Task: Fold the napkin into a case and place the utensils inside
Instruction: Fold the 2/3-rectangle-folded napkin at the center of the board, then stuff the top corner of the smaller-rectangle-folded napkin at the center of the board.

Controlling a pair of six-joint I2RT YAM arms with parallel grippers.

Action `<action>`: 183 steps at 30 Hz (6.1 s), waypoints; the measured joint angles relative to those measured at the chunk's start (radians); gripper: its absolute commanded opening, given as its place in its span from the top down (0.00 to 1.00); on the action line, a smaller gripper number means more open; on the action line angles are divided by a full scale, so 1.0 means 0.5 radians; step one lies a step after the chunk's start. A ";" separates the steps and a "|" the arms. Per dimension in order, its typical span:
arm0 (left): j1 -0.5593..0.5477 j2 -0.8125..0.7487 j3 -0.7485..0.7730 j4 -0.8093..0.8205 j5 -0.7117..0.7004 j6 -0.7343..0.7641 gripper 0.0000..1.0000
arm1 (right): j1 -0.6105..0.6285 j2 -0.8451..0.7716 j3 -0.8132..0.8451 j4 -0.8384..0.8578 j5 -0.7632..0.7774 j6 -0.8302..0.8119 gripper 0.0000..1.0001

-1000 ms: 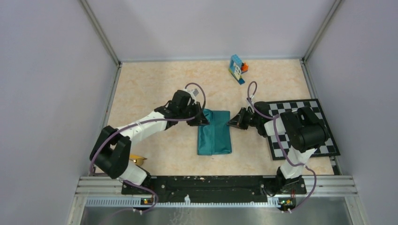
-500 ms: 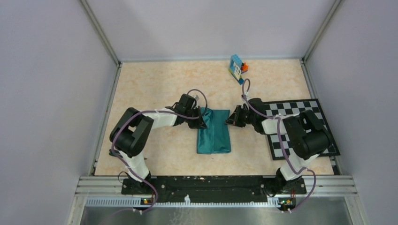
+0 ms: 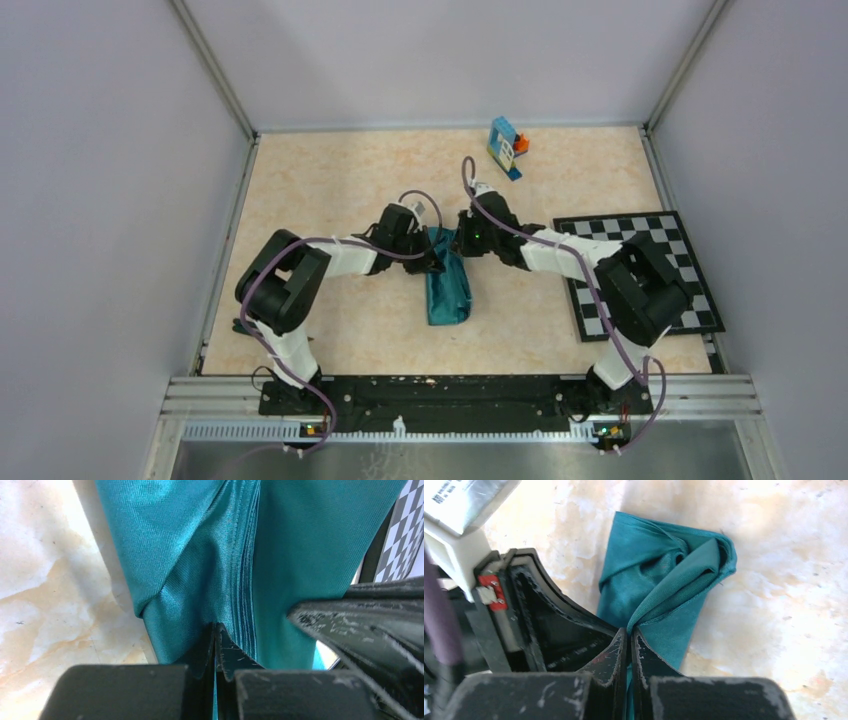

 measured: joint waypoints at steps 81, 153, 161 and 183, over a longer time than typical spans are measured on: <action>0.291 -0.596 -0.282 -0.148 0.262 0.139 0.76 | -0.007 -0.031 -0.141 0.170 -0.757 0.133 1.00; 0.353 -2.147 -0.375 -1.203 -0.290 0.270 0.22 | 0.417 -0.005 0.159 -0.246 0.265 -0.784 0.42; 0.353 -2.215 -0.496 -1.214 -0.302 0.235 0.23 | 0.497 0.220 0.377 -0.279 0.377 -0.848 0.74; 0.353 -2.145 -0.506 -1.207 -0.294 0.231 0.24 | 0.643 0.426 0.484 -0.280 0.625 -0.938 0.66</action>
